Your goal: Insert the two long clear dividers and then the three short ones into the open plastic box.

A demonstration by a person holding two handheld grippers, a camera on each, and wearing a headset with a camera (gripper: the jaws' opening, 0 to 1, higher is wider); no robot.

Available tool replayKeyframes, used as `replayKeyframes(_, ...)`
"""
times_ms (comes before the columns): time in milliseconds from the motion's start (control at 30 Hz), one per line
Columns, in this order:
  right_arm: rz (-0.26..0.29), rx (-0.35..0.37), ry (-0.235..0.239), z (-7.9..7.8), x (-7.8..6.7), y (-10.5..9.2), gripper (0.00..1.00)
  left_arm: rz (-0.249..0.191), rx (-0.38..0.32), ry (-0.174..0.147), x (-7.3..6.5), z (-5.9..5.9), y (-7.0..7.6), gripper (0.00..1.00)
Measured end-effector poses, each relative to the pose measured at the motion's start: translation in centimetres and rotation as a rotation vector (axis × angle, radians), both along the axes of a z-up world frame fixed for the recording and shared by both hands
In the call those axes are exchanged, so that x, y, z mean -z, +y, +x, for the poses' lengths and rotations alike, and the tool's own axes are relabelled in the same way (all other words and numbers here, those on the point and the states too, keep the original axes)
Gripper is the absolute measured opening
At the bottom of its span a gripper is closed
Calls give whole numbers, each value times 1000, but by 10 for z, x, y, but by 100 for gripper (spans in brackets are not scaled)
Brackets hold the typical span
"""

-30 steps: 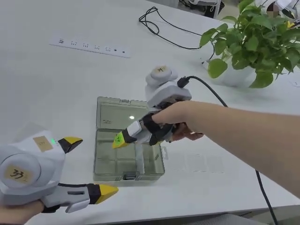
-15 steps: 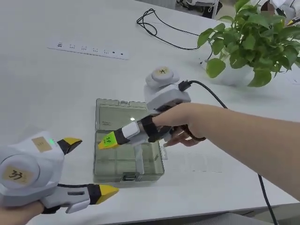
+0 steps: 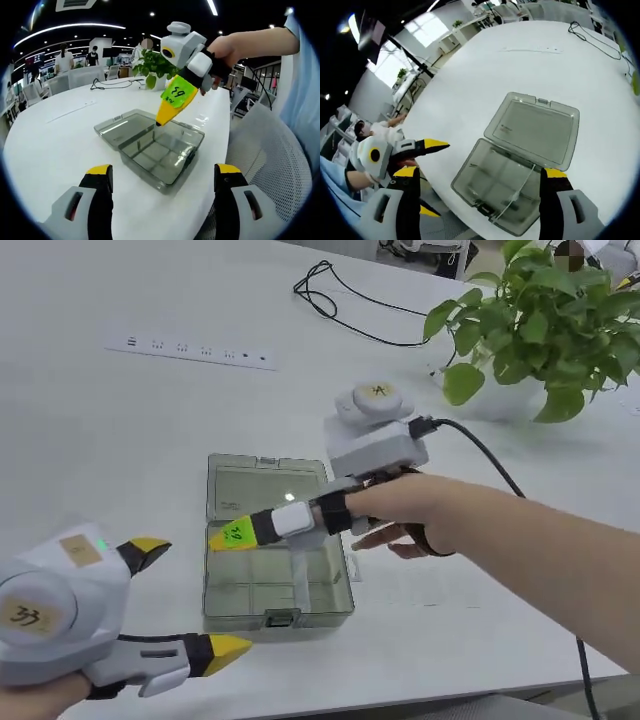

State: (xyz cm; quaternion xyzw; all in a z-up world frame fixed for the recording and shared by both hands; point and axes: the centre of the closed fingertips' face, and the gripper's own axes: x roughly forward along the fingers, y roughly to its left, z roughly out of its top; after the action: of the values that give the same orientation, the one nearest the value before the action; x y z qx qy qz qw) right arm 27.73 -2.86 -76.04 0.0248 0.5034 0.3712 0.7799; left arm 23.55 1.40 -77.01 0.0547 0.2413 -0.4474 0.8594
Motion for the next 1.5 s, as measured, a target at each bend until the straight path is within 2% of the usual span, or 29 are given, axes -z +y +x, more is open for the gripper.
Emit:
replayKeyframes(33,-21,-28,-28,6,3,-6,100,1,-3,0,0,0,1,84)
replayKeyframes(67,-14,-44,-71,12,3,-8,100,1,-4,2,0,0,1,84)
replayKeyframes(100,-12,-45,-70,8,3,-10,100,2,-5,4,0,0,1,84)
replayKeyframes(133,9,-62,-102,8,1,-9,100,3,-8,3,0,1,2,84)
replayKeyframes(167,24,-55,-114,8,0,-10,100,2,-10,5,0,1,3,84)
replayKeyframes(200,24,-45,-105,7,3,-16,100,1,-15,8,-1,1,3,84)
replayKeyframes(233,64,-58,-162,13,-1,-13,100,1,-18,8,-1,1,4,84)
replayKeyframes(267,56,-48,-161,12,0,-19,100,1,-20,9,-1,1,4,84)
replayKeyframes(300,75,-54,-197,15,-2,-19,100,2,-22,8,-1,1,5,84)
replayKeyframes(333,101,-61,-257,19,-6,-19,100,3,-26,7,-2,2,5,84)
replayKeyframes(367,96,-58,-250,15,-5,-22,100,3,-30,9,-2,2,6,84)
replayKeyframes(433,118,-66,-306,15,-8,-23,100,-4,-47,15,-1,5,8,84)
replayKeyframes(500,122,-66,-322,12,-8,-27,100,-5,-63,20,0,7,12,84)
replayKeyframes(633,166,-47,-391,13,-14,-32,100,-11,-85,30,0,10,17,84)
replayKeyframes(767,178,-31,-425,10,-16,-43,100,-15,-118,42,1,13,24,84)
replayKeyframes(1033,201,7,-457,3,-18,-63,100,-15,-175,71,4,19,41,84)
replayKeyframes(1233,199,-4,-505,-4,-20,-72,100,9,-216,104,10,23,55,84)
replayKeyframes(1433,192,2,-522,-12,-17,-83,100,27,-258,144,15,29,69,82)
replayKeyframes(1500,192,2,-525,-15,-16,-85,100,62,-264,155,18,31,76,81)
